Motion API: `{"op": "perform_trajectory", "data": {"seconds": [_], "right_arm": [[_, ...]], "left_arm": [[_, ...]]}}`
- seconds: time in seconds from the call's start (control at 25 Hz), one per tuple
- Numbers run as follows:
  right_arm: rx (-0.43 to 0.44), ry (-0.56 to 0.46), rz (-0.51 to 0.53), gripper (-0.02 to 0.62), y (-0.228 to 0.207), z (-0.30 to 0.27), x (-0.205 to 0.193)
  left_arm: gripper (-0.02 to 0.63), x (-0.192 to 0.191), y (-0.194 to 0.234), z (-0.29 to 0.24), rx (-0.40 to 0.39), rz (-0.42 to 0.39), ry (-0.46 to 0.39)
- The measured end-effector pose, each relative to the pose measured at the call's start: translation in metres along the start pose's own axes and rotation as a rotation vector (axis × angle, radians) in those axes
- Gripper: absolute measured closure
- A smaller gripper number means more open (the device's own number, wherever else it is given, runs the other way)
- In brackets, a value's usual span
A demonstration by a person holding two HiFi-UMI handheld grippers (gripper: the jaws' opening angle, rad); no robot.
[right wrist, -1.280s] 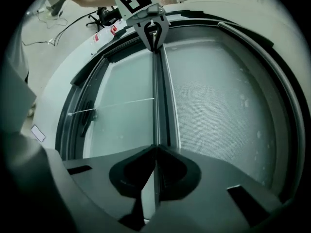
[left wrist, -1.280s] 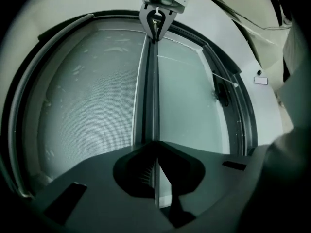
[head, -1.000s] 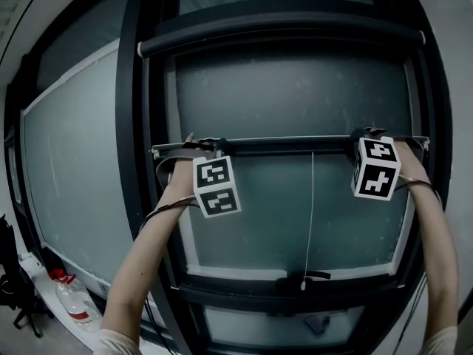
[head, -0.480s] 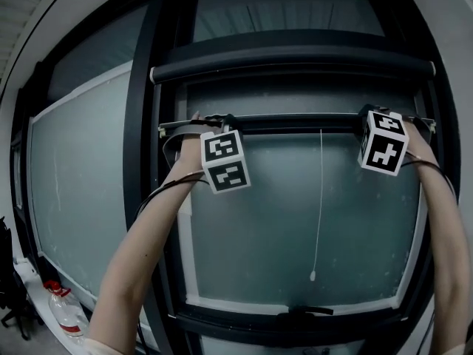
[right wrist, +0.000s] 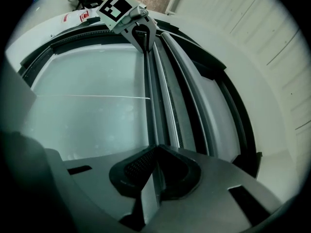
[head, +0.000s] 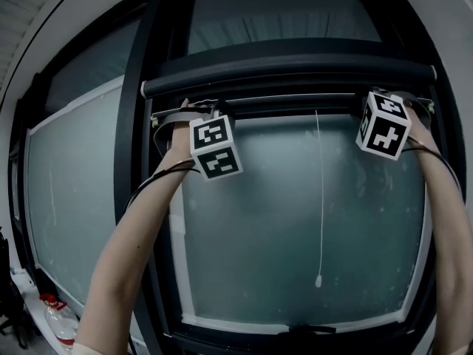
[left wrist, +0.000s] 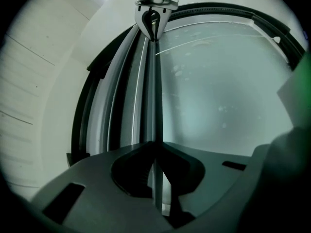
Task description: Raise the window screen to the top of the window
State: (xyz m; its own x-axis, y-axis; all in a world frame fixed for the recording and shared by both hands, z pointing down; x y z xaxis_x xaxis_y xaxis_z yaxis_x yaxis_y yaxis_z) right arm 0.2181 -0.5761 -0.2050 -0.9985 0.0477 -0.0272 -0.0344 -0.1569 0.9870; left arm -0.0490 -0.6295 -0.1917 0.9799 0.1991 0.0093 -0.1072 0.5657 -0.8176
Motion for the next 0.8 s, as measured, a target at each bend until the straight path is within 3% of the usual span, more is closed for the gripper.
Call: {"op": "perform_trajectory", "data": {"seconds": [0.32, 0.56, 0.8], "right_arm": [[-0.1, -0.013, -0.004, 0.577, -0.026, -0.005, -0.001], [-0.132, -0.009, 0.009, 0.577, -0.043, -0.008, 0.0], [-0.127, -0.02, 0.03, 0.577, -0.048, -0.01, -0.002]], "left_arm": [[0.591, 0.001, 0.024, -0.018, 0.071, 0.003, 0.012], [0.589, 0.002, 0.039, -0.028, 0.088, 0.006, 0.027], [0.588, 0.0, 0.044, -0.031, 0.074, 0.061, 0.006]]}}
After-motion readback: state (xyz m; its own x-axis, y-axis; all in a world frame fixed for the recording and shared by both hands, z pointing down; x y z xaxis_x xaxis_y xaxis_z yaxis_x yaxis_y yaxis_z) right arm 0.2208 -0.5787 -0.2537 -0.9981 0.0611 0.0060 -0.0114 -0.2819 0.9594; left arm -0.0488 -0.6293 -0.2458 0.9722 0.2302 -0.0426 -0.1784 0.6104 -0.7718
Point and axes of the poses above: the fingertips, and each gripper's own axes: z backward along the fingers, y to its left, x out of its top, the point moved 8 cm from there along z, backward along the fingers, and after that the axes turned 10 degrees about x, right-handed, at the moved point
